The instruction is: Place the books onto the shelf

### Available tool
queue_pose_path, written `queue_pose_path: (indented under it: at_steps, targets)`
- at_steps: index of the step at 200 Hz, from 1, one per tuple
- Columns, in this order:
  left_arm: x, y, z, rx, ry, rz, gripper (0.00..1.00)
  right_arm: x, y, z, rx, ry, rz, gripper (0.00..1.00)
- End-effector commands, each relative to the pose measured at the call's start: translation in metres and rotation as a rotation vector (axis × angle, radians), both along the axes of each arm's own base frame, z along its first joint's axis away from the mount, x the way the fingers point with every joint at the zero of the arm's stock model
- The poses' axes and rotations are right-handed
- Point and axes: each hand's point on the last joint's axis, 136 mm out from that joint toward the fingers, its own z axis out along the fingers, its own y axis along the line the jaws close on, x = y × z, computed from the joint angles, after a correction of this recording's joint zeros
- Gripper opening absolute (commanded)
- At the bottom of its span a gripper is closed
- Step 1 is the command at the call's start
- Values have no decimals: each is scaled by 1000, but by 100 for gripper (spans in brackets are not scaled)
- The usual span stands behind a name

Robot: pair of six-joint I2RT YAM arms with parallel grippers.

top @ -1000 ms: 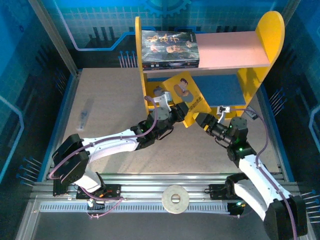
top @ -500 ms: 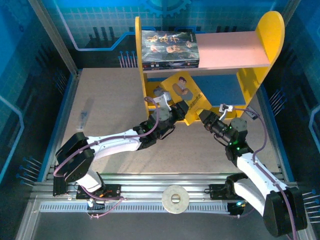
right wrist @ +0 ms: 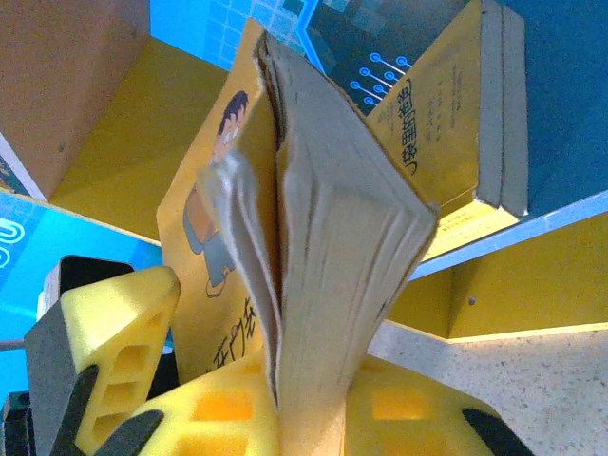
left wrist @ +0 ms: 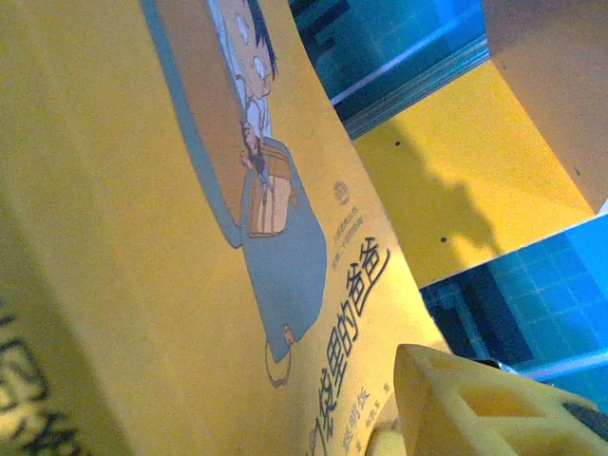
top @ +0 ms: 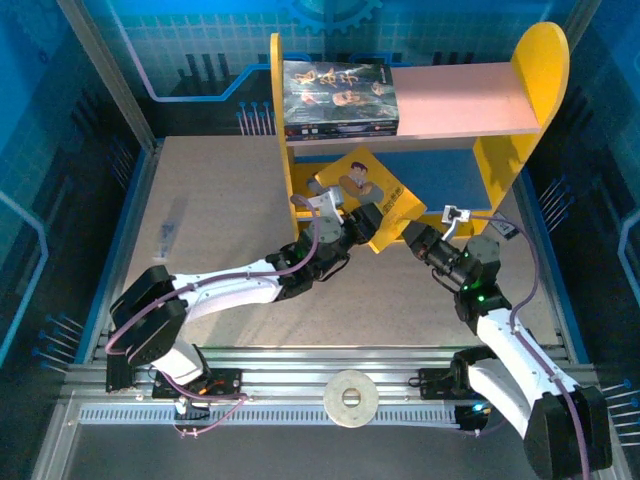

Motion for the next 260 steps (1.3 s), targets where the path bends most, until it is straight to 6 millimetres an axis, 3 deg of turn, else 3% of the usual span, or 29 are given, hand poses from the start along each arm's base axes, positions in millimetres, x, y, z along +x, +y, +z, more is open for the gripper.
queue_pose_path:
  at_steps: [1,20,46,92,201,260]
  targets:
    - [-10,12,31,3,-45,0,55,-2,-5,31,-68,-109,38,13]
    - [-11,17,31,78,-17,-26,59,-4,-17,38,-101,-125,47,12]
    - [-8,20,15,192,87,-151,62,-7,-31,45,-143,-142,78,12]
    - [-15,32,-11,273,168,-267,63,-13,-43,42,-161,-117,171,12]
    - [-40,93,-13,369,191,-254,67,-53,-28,45,-170,-141,318,12]
    - [-48,88,-14,381,192,-320,67,-57,-19,48,-139,-154,382,12]
